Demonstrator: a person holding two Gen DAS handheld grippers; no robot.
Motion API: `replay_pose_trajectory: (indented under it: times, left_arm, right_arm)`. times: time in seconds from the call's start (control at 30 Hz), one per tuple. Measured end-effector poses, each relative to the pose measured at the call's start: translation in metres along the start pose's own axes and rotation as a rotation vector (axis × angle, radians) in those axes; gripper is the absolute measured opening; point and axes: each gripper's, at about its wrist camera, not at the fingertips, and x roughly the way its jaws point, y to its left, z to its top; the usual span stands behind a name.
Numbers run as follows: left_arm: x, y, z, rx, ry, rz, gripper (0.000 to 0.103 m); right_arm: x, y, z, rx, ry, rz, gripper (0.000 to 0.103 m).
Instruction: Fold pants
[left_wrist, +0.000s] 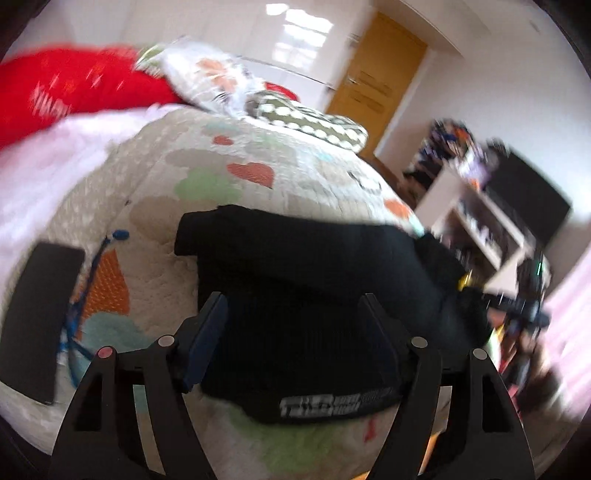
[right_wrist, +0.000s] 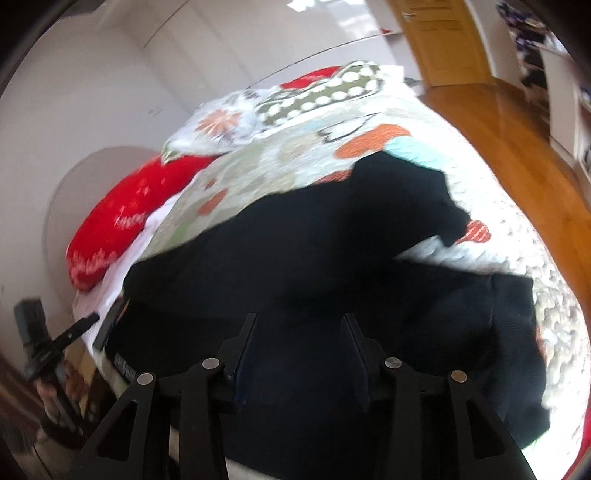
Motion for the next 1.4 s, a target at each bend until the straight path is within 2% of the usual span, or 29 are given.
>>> replay_pose_trajectory:
  times: [0.07,0.23,0.4,0.43,0.47,0.5,0.53,0.57,0.67,0.83,0.93,1.0,1.03,1.1,1.13,1.2,1.27,1.3,1.33,1.4]
  left_arm:
    - [0.016,0.005,0.008,-0.073,0.026,0.008,0.075]
    - [0.059,0.006,0.019,-0.129,0.116,0.066,0.075]
    - [0.078,0.014,0.034,-0.206,0.086,0.106,0.074]
    - [0.079,0.016,0.035,-0.224,0.085,0.102,0.071]
    - [0.08,0.016,0.037,-0.232,0.087,0.108,0.055]
    - [0.081,0.015,0.038,-0.224,0.091,0.129,0.034]
    - [0.079,0.013,0.039,-0.213,0.09,0.159,0.024]
    - [0.079,0.013,0.042,-0.213,0.087,0.16,0.013]
    - [0.059,0.004,0.042,-0.191,0.053,0.106,0.008]
    - [0.008,-0.017,0.031,-0.118,-0.008,0.02,0.008]
    - [-0.01,-0.018,0.009,-0.101,0.002,0.001,0.008]
    - [-0.004,-0.011,-0.013,-0.108,0.047,0.041,0.008]
    - [0.004,-0.005,-0.026,-0.106,0.082,0.088,0.008]
    - [0.017,0.007,-0.04,-0.137,0.13,0.134,0.008]
    - [0.021,0.014,-0.047,-0.17,0.143,0.124,0.008]
    - [0.02,0.019,-0.05,-0.2,0.133,0.105,0.008]
    - [0.017,0.014,-0.048,-0.184,0.117,0.113,0.008]
    - [0.017,0.011,-0.048,-0.174,0.114,0.119,0.008]
    - [0.017,0.01,-0.047,-0.168,0.115,0.123,0.008]
    - [0.017,0.011,-0.047,-0.186,0.125,0.119,0.008]
  right_arm:
    - [0.005,-0.009,0.008,0.049,-0.012,-0.024,0.045]
    - [0.011,-0.036,0.017,0.182,-0.035,-0.024,0.046]
    - [0.012,-0.052,0.028,0.284,-0.093,0.042,0.046]
    - [0.012,-0.054,0.029,0.298,-0.104,0.057,0.046]
    - [0.012,-0.057,0.031,0.312,-0.123,0.076,0.046]
    - [0.012,-0.059,0.033,0.316,-0.141,0.081,0.038]
    - [0.011,-0.059,0.035,0.316,-0.159,0.073,0.013]
    - [0.007,-0.059,0.038,0.311,-0.18,0.059,0.006]
    - [-0.021,-0.049,0.042,0.259,-0.25,0.062,0.003]
    - [-0.088,-0.012,0.025,0.086,-0.323,0.021,0.003]
    - [-0.111,-0.005,-0.008,0.023,-0.27,-0.022,0.003]
    - [-0.105,-0.009,-0.031,0.001,-0.194,-0.072,0.003]
    - [-0.099,-0.015,-0.041,0.009,-0.143,-0.072,0.003]
    - [-0.084,-0.032,-0.06,0.065,-0.055,-0.061,0.004]
    - [-0.08,-0.039,-0.065,0.098,-0.041,-0.056,0.004]
    - [-0.082,-0.051,-0.07,0.156,-0.073,-0.024,0.008]
    - [-0.092,-0.061,-0.068,0.213,-0.135,0.018,0.019]
    - [-0.096,-0.065,-0.066,0.232,-0.155,0.038,0.029]
    - [-0.099,-0.071,-0.063,0.262,-0.178,0.078,0.038]
    - [-0.096,-0.083,-0.055,0.353,-0.183,0.175,0.042]
